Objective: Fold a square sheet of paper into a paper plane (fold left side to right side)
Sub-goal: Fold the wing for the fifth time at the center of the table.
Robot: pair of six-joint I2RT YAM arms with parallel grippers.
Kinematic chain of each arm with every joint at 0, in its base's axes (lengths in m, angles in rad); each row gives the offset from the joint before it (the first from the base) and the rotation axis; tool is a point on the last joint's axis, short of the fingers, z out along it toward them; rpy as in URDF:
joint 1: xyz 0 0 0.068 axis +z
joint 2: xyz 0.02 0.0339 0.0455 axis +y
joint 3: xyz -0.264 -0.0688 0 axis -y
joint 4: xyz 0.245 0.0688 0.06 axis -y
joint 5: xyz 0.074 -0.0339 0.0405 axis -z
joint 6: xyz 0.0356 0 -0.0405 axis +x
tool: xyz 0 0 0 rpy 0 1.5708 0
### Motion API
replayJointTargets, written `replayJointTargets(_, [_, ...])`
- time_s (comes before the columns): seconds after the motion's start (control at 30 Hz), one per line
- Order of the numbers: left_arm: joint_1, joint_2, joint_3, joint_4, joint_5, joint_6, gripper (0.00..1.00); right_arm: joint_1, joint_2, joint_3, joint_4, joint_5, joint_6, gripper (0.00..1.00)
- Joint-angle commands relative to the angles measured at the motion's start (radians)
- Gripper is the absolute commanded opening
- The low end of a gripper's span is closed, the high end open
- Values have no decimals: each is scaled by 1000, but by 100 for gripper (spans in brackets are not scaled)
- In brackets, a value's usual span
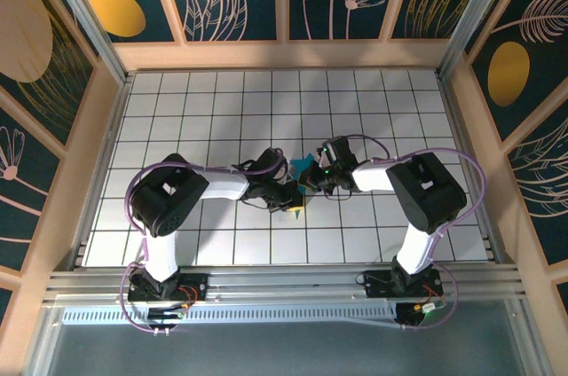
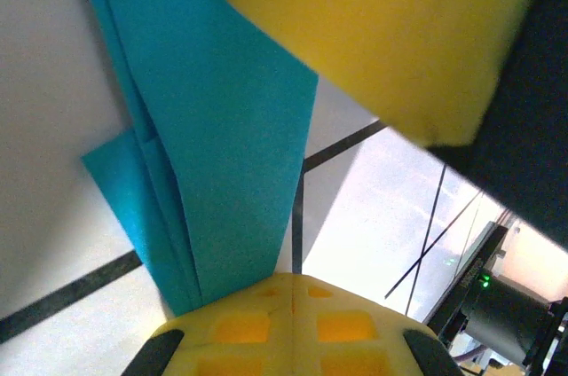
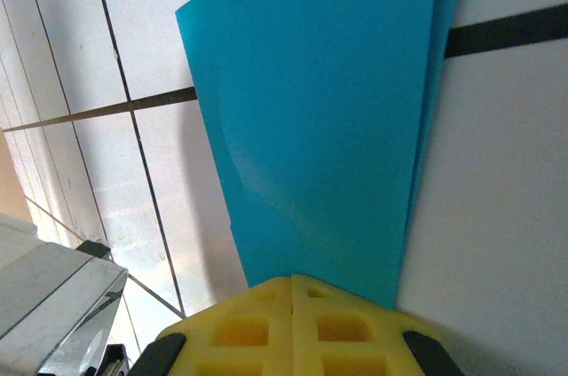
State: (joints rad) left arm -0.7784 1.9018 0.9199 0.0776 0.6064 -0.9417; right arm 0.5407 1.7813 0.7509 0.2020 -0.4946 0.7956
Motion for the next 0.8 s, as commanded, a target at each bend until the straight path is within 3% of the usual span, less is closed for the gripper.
replayJointTargets(0.0, [-22, -9, -53, -143, -17, 28, 0, 19, 70, -32, -171, 104, -4, 0])
replayJointTargets(0.77, [-65, -62, -101, -231, -11, 82, 0, 19, 77, -28, -182, 105, -9, 0])
